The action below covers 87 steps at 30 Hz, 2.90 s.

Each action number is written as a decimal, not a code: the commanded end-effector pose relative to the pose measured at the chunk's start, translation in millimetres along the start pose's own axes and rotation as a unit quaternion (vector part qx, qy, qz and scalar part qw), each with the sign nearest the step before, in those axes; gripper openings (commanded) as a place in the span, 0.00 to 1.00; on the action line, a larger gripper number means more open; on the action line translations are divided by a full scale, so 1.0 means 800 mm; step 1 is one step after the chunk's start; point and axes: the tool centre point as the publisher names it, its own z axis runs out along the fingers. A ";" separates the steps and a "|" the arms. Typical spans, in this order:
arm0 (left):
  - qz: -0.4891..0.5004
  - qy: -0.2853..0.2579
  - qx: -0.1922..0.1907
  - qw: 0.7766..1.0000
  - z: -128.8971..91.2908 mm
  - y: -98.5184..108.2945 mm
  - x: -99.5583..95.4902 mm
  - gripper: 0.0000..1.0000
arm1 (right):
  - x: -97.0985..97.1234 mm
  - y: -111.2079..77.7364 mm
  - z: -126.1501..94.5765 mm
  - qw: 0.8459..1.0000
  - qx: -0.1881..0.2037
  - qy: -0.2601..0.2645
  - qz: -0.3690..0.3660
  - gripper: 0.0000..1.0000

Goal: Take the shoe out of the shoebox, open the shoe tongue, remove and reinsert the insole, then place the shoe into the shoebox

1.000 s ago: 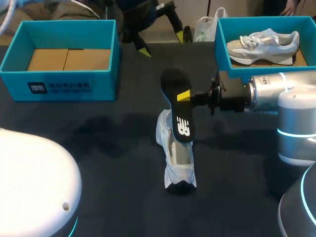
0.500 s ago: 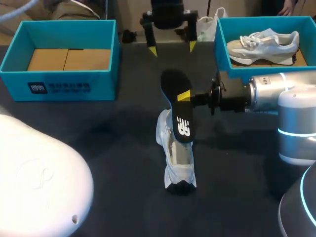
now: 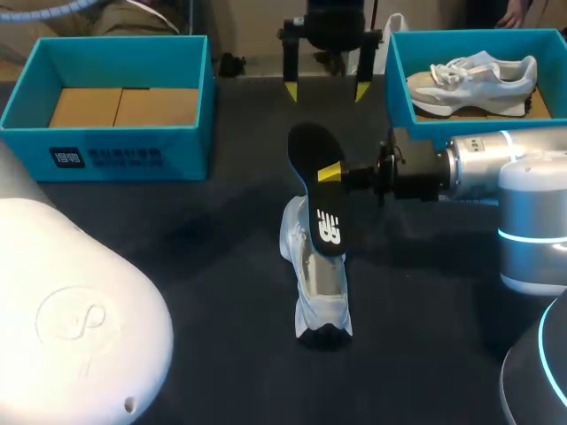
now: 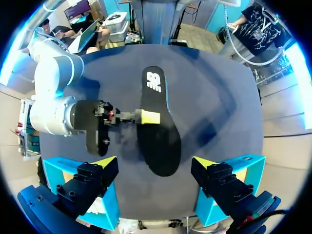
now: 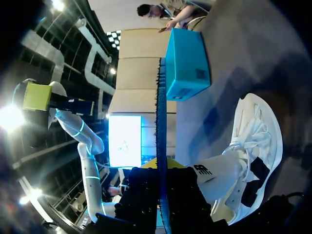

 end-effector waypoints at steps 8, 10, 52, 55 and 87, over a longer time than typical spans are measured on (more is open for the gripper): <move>0.008 -0.285 -0.009 0.959 0.005 -0.030 0.060 1.00 | 0.001 -0.001 0.001 1.000 -0.001 -0.002 0.000 0.00; 0.004 -0.325 -0.018 0.946 0.011 -0.037 0.067 1.00 | 0.001 -0.001 0.001 1.000 -0.001 -0.002 0.000 0.00; -0.003 -0.570 -0.015 0.822 0.081 -0.053 0.105 1.00 | 0.001 -0.001 0.001 1.000 -0.001 -0.002 0.000 0.00; -0.007 -0.608 0.001 0.794 0.089 -0.047 0.109 1.00 | 0.001 -0.001 0.001 1.000 -0.001 -0.002 0.000 0.00; -0.036 -0.692 -0.019 0.720 0.110 -0.043 0.078 1.00 | 0.001 -0.001 0.001 1.000 -0.001 -0.002 0.000 0.00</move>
